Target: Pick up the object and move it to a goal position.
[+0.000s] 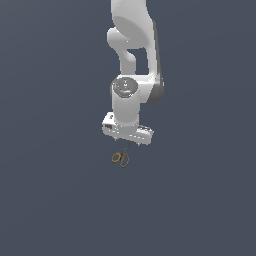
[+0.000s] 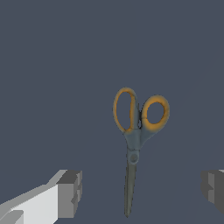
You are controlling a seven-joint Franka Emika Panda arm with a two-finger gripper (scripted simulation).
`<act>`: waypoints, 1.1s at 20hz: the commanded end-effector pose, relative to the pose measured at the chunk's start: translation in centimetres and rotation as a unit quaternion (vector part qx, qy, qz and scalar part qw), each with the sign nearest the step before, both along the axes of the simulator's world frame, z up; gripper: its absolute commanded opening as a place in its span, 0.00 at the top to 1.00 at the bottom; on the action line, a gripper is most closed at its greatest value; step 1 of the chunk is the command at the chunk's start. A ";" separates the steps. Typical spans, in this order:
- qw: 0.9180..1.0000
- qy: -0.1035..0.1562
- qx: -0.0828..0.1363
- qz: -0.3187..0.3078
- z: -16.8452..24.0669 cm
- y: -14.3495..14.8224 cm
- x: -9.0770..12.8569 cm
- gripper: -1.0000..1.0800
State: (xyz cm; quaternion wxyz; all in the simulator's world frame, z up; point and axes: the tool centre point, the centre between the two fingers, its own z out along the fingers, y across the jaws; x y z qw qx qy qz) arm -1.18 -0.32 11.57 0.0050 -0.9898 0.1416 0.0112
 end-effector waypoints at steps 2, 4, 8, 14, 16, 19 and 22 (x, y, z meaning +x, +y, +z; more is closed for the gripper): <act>0.999 -0.002 -0.002 -0.045 -1.7 0.2 -0.4 0.04; 0.998 -0.003 -0.003 -0.069 -2.6 0.2 -0.7 0.04; 0.994 -0.006 -0.005 -0.108 -4.0 0.3 -1.1 0.04; 0.989 -0.008 -0.007 -0.146 -5.3 0.3 -1.6 0.04; 0.988 -0.009 -0.008 -0.153 -5.6 0.3 -1.7 0.04; 0.987 -0.009 -0.008 -0.158 -5.8 0.3 -1.7 0.04; 0.988 -0.009 -0.008 -0.156 -5.8 0.3 -1.7 0.04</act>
